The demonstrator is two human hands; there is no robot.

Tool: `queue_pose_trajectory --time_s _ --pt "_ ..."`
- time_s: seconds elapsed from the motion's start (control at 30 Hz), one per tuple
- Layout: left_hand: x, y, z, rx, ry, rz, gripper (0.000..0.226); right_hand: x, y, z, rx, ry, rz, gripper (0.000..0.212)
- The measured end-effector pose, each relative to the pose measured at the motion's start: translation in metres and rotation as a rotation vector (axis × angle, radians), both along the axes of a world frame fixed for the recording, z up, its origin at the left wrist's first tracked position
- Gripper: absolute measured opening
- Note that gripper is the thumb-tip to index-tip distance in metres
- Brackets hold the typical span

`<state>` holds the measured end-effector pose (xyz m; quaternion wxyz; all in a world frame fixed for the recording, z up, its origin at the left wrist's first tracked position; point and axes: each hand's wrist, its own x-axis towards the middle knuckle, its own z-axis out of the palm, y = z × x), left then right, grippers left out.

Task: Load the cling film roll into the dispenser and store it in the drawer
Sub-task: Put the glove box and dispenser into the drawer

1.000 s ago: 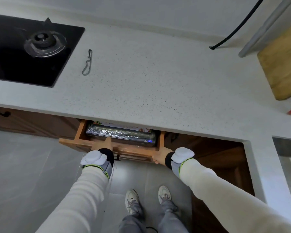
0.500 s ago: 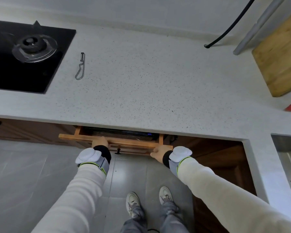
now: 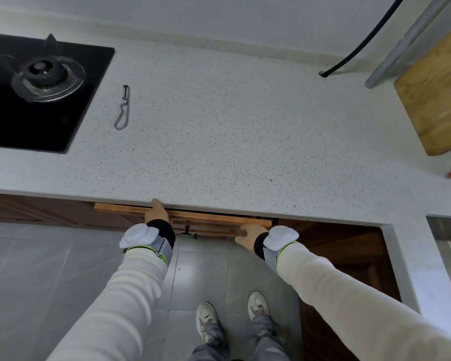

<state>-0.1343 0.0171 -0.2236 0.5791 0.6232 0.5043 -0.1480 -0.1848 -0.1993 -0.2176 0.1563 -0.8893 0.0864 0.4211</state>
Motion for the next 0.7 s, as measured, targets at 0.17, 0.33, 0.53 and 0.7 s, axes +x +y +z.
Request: queue_pose_trajectory --time_s 0.17,0.33,0.53,0.7 --pt "0.01 -0.001 0.0 -0.045 -0.014 0.137 0.074 0.007 -0.001 -0.001 0.031 -0.018 -0.007 0.051" --pt "0.015 -0.005 0.005 -0.241 -0.143 0.258 0.067 0.016 0.0 0.001 0.049 -0.004 0.002 0.058" --pt "0.023 -0.005 0.004 -0.231 -0.106 0.389 0.073 0.019 0.004 0.0 0.031 -0.036 0.045 0.056" --pt "0.028 -0.002 -0.004 -0.223 -0.094 0.383 0.071 0.02 0.004 -0.002 0.017 -0.035 0.078 0.06"
